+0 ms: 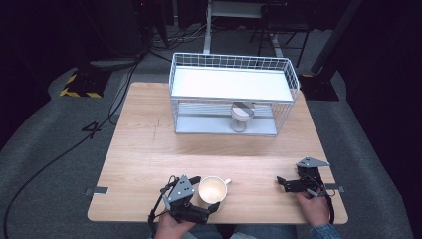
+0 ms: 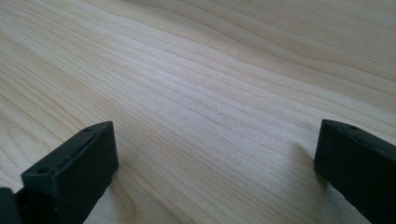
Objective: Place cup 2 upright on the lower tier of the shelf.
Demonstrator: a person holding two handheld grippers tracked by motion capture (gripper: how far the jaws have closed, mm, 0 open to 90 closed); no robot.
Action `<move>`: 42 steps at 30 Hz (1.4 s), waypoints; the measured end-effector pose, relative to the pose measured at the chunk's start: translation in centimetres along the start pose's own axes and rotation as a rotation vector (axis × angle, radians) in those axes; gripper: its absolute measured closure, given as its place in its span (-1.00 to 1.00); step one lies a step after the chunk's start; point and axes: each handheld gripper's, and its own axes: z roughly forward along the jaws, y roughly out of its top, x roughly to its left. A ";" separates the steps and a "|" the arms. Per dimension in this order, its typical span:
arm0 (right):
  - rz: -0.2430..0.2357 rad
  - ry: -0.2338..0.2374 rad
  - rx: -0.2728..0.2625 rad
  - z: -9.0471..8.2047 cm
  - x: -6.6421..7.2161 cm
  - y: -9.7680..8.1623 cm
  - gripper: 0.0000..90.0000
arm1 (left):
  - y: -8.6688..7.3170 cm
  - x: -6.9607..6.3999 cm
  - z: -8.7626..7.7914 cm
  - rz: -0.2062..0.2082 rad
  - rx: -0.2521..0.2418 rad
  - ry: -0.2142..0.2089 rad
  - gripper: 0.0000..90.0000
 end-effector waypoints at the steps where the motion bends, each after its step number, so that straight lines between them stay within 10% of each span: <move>1: 0.000 0.000 0.000 0.0 0.0 0.0 -1.00 | -0.1 0.0 0.1 -0.003 0.004 0.003 -1.00; 21: 0.000 -0.001 0.000 0.0 0.0 0.0 -1.00 | -0.8 0.0 3.1 0.053 0.078 0.103 -1.00; 42: 0.000 0.000 0.000 0.0 0.0 0.0 -1.00 | -0.7 -0.3 4.0 0.071 0.110 0.107 -0.80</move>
